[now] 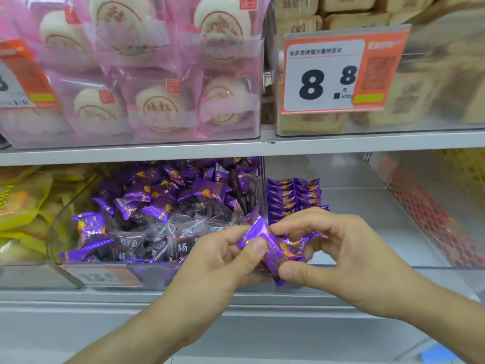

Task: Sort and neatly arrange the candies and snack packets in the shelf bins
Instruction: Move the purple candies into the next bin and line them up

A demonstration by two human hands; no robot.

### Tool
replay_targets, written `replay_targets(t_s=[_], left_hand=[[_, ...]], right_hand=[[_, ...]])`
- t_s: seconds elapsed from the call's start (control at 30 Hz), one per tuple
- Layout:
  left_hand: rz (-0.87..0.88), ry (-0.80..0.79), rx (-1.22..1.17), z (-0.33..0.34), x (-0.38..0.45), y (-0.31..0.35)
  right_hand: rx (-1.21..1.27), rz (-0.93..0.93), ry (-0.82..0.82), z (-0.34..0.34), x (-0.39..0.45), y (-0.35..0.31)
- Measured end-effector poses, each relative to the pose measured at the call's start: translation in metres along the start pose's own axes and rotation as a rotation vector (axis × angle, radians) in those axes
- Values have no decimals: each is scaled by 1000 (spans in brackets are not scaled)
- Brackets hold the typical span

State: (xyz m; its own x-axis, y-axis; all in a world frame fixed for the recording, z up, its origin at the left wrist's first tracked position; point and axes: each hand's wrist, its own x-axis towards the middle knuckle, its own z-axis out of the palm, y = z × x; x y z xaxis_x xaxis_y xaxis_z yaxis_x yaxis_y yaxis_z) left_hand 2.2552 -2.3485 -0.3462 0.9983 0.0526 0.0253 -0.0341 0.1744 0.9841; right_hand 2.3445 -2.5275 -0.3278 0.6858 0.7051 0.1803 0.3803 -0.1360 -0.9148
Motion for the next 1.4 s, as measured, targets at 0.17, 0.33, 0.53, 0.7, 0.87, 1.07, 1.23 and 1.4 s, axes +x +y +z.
replay_targets(t_s=[0.17,0.33,0.53,0.7,0.87,1.07,1.23,1.4], left_hand=[[132,43,155,7,-1,-2],[267,155,401,11,5,-7],[267,155,218,19,10,-1],[327,161,431,12,18,-10],[324,223,852,0,23,-20],[246,253,828,-4,30,-34],[301,270,911,-2,29,-38],[266,231,938,-3,24,-40]], right_hand=[[78,69,26,2,-1,0],[40,11,30,-4,4,-5],[24,7,69,-13,9,-1],[-31,-22,52,-17,10,1],[-218,31,173,-50,22,17],[-638,257,91,-88,37,58],[-672,398,-36,-80,45,83],[-753,422,-90,-62,49,91]])
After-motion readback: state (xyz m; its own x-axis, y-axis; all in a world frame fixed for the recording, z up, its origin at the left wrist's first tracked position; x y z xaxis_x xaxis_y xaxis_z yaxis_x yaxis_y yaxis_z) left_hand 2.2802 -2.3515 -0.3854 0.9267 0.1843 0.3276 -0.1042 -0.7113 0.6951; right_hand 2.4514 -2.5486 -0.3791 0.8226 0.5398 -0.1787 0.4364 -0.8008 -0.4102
